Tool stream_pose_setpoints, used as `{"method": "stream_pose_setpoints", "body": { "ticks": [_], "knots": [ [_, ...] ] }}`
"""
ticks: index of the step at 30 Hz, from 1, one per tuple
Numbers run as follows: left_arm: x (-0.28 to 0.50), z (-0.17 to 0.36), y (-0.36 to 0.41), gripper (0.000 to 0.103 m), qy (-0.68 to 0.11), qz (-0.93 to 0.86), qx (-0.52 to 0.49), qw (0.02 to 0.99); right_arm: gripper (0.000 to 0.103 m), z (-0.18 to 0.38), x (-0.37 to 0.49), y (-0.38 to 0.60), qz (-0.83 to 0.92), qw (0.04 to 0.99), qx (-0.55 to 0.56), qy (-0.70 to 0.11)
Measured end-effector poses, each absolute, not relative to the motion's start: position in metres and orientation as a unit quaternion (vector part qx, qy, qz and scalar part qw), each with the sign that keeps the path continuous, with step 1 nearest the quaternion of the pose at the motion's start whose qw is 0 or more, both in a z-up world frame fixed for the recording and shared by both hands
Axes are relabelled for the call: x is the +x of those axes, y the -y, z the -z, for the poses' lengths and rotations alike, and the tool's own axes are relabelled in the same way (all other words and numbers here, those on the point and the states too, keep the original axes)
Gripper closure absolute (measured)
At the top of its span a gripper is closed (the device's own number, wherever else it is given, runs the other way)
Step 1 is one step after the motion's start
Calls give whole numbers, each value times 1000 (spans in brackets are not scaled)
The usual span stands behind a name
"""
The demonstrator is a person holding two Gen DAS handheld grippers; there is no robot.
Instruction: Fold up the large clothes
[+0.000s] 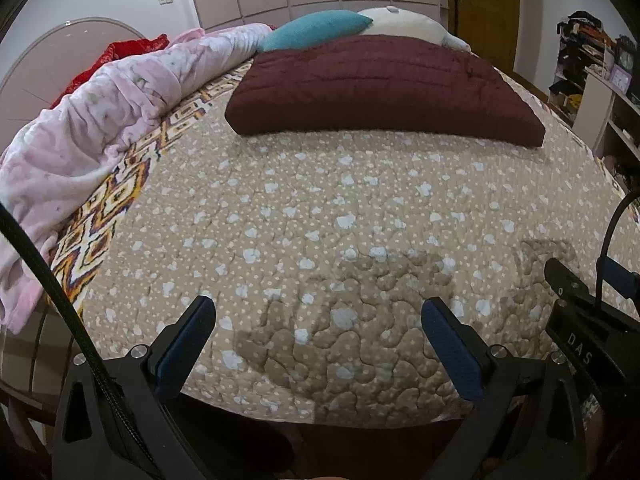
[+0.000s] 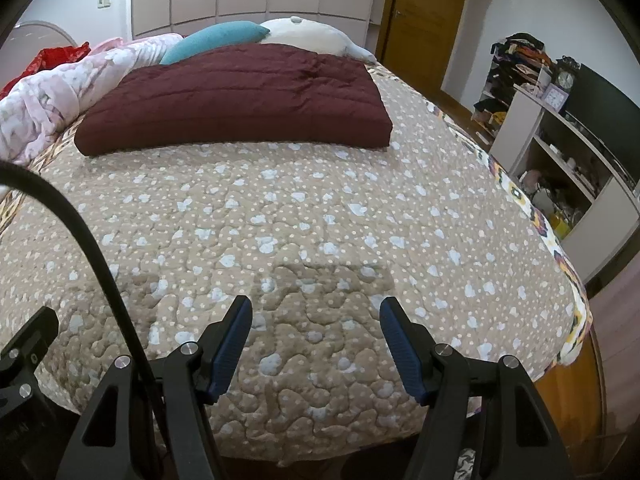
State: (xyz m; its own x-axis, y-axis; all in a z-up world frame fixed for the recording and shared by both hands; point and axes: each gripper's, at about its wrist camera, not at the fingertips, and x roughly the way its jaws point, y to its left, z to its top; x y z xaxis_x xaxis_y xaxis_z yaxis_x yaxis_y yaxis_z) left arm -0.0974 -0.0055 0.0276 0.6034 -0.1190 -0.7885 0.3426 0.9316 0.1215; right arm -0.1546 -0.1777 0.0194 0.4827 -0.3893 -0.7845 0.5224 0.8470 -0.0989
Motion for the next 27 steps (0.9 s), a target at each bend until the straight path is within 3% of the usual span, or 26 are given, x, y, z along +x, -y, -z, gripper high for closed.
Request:
{"method": "stream_pose_setpoints", "body": {
  "ticks": [27],
  "knots": [
    [-89, -17, 7, 0, -445, 134, 129, 876, 33, -10, -146, 181, 264, 851, 80, -447]
  ]
}}
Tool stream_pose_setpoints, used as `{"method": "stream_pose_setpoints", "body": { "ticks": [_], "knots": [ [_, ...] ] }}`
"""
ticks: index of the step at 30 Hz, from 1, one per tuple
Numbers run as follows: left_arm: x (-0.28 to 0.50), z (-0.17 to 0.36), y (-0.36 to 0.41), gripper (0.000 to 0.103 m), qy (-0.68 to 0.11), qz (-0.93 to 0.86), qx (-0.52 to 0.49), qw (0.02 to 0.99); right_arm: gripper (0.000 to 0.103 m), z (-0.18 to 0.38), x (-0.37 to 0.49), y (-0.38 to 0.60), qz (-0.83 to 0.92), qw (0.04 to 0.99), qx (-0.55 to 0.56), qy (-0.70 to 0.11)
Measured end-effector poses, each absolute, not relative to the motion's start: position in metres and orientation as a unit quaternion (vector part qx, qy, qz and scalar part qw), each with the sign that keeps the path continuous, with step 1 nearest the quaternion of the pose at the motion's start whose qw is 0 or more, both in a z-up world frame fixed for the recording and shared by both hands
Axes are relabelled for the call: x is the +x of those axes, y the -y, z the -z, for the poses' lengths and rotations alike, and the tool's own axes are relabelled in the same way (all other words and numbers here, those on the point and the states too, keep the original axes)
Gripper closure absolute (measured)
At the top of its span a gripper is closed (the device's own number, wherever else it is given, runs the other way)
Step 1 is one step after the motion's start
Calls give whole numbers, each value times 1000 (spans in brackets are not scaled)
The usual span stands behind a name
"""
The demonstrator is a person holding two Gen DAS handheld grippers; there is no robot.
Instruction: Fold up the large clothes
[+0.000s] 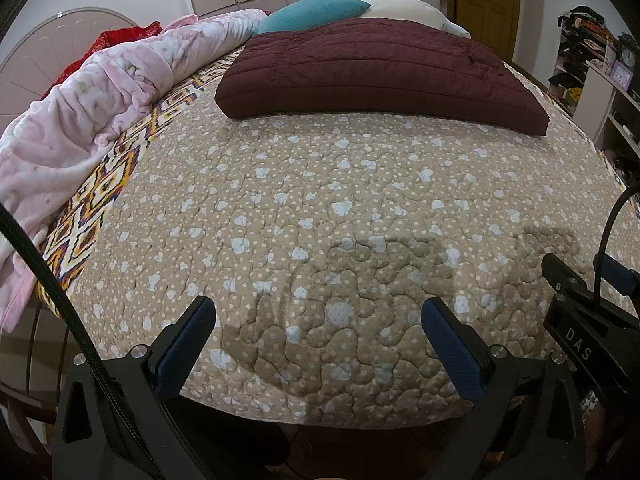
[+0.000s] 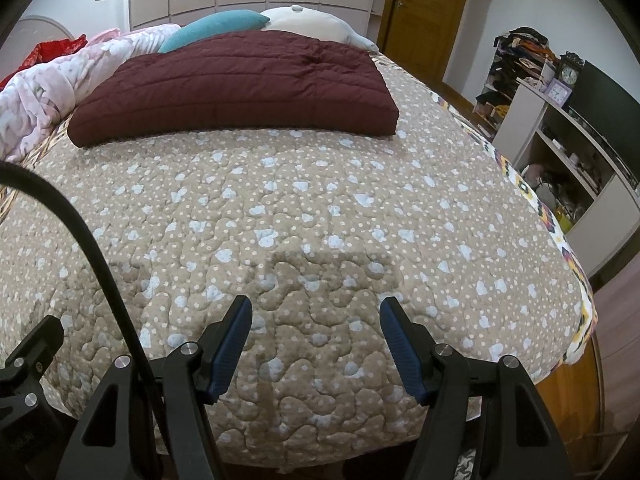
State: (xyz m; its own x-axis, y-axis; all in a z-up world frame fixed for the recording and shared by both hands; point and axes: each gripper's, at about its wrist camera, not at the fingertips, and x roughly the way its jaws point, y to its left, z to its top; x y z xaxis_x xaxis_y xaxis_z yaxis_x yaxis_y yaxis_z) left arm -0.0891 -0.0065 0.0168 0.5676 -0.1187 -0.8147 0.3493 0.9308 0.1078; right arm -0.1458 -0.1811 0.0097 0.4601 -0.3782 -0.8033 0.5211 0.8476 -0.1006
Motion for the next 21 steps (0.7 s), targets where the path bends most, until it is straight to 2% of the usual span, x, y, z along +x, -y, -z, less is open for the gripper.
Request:
{"method": "stream_pose_setpoints", "body": {
  "ticks": [21],
  "knots": [
    [-90, -17, 7, 0, -446, 135, 131, 875, 33, -11, -146, 174, 261, 852, 72, -448]
  ]
}}
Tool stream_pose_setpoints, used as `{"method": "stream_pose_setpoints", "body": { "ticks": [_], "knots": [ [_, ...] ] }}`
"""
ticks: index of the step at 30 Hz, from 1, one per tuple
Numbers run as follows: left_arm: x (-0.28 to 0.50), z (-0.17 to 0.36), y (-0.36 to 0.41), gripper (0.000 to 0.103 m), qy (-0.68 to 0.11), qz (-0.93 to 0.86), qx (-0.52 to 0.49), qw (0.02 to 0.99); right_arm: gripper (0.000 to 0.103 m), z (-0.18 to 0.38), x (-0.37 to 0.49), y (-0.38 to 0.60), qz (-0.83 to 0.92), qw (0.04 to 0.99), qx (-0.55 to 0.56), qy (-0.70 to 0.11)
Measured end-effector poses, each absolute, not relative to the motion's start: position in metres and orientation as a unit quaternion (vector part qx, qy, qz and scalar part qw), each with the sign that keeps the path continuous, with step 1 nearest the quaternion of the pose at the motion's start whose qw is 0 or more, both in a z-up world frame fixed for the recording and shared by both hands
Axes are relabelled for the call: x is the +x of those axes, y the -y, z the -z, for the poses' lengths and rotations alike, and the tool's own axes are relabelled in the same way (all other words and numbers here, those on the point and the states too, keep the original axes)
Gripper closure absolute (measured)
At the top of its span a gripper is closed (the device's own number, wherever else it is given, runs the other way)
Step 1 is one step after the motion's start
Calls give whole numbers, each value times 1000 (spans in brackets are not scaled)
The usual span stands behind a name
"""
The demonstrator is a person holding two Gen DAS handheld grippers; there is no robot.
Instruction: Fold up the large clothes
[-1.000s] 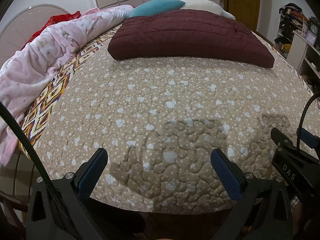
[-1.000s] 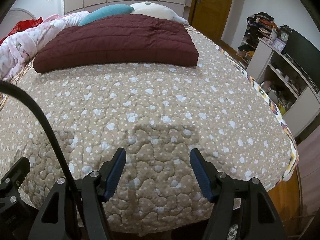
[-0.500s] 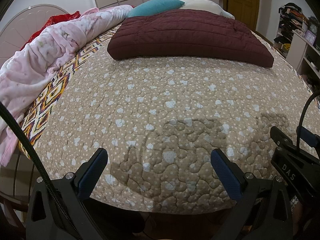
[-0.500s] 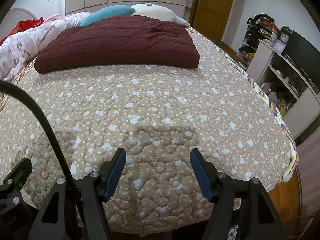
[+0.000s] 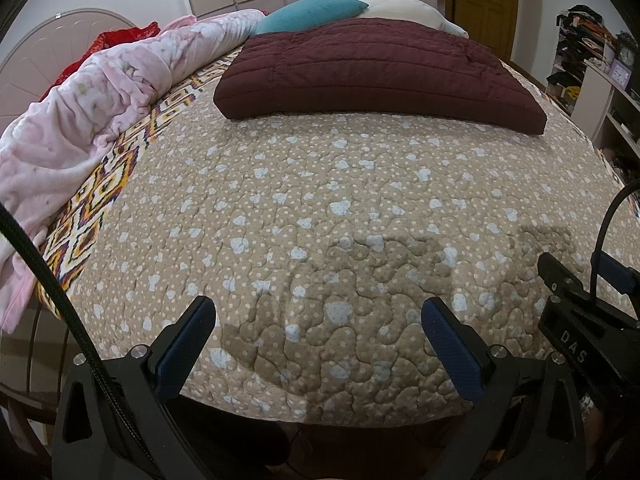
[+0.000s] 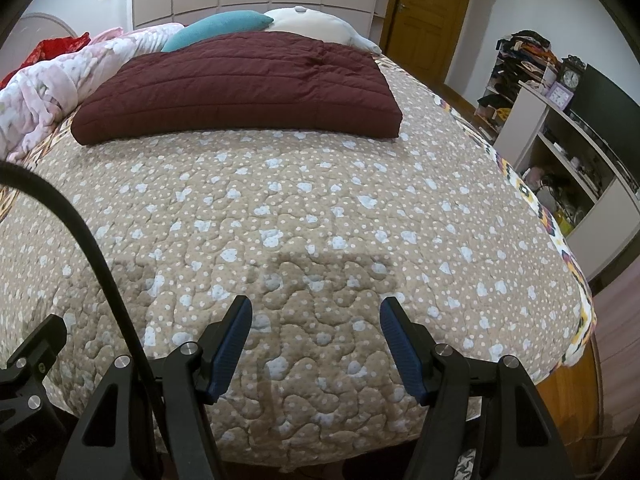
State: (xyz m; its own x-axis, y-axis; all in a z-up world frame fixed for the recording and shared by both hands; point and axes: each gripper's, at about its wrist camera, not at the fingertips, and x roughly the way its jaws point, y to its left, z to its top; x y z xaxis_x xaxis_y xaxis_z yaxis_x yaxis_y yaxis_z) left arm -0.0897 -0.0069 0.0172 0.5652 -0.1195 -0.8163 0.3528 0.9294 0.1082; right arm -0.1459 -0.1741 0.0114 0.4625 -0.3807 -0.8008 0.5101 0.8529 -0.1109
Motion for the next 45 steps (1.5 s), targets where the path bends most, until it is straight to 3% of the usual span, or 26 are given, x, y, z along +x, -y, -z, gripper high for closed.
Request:
{"method": "stream_pose_setpoints", "body": {
  "ticks": [45],
  "knots": [
    [-86, -7, 1, 0, -476, 137, 121, 860, 32, -10, -144, 163, 248, 857, 58, -448]
  ]
}}
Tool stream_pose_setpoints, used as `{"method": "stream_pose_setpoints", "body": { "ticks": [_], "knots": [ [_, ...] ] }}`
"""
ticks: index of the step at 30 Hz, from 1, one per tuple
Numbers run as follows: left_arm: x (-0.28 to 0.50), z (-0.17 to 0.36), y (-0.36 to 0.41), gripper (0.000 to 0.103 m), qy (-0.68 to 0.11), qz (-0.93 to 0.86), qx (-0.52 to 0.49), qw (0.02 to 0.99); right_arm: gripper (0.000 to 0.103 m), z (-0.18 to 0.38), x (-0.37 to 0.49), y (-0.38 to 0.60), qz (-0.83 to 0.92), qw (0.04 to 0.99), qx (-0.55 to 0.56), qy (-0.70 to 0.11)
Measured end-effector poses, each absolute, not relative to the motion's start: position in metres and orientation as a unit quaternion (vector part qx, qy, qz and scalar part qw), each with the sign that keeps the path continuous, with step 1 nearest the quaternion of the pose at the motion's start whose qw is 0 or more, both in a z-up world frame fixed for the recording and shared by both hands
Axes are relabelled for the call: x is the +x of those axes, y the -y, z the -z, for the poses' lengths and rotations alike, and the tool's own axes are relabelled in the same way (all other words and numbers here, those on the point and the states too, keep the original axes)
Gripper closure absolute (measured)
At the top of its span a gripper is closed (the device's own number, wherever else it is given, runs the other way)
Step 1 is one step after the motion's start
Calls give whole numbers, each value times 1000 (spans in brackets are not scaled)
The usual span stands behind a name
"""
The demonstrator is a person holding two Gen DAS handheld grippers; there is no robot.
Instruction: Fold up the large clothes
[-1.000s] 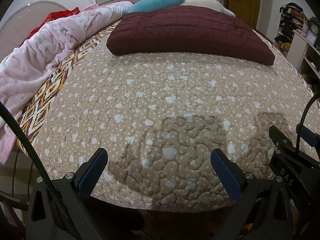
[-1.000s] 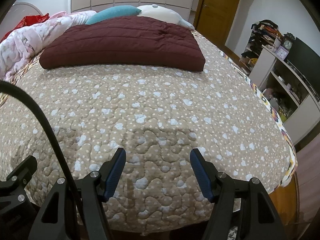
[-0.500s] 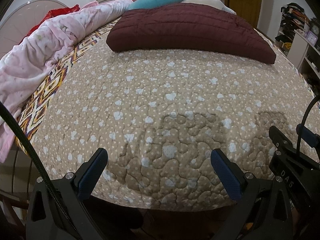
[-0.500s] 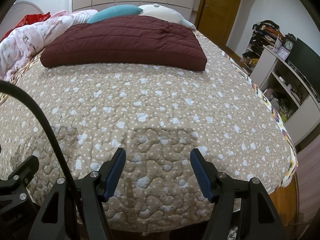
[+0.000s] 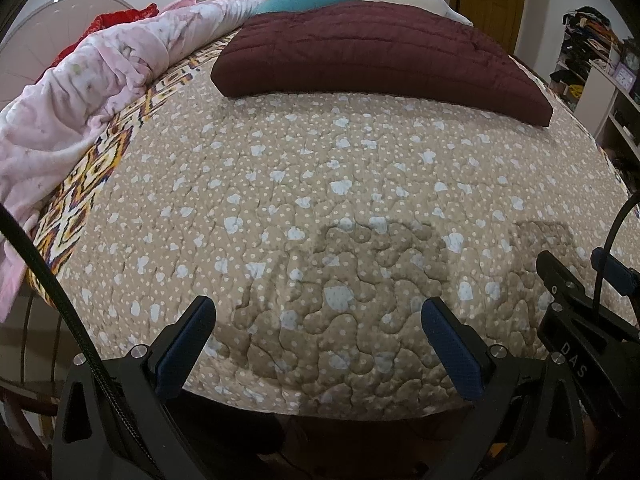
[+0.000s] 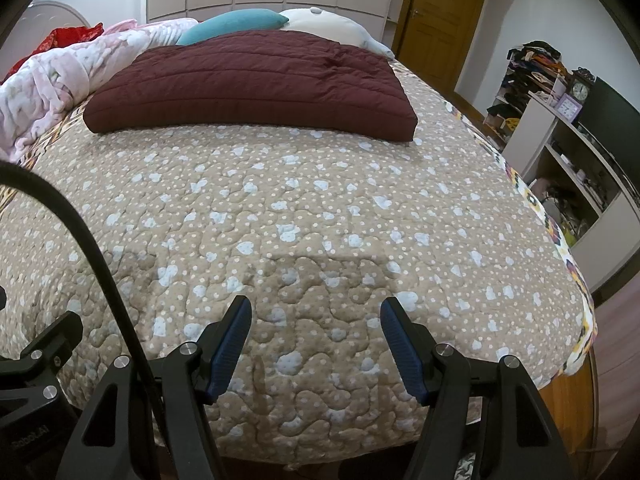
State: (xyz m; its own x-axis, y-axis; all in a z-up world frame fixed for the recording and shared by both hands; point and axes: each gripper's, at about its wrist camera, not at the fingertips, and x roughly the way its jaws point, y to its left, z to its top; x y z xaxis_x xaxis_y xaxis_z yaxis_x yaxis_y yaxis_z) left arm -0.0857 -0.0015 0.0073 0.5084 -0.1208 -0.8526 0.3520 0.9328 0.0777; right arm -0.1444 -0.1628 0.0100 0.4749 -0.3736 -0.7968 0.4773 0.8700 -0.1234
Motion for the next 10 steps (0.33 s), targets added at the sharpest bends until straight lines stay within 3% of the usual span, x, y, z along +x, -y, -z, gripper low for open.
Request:
{"method": "stream_pose_setpoints", "body": {
  "ticks": [10],
  "knots": [
    [-84, -7, 1, 0, -478, 136, 122, 859, 32, -8, -145, 163, 246, 857, 59, -449]
  ]
}}
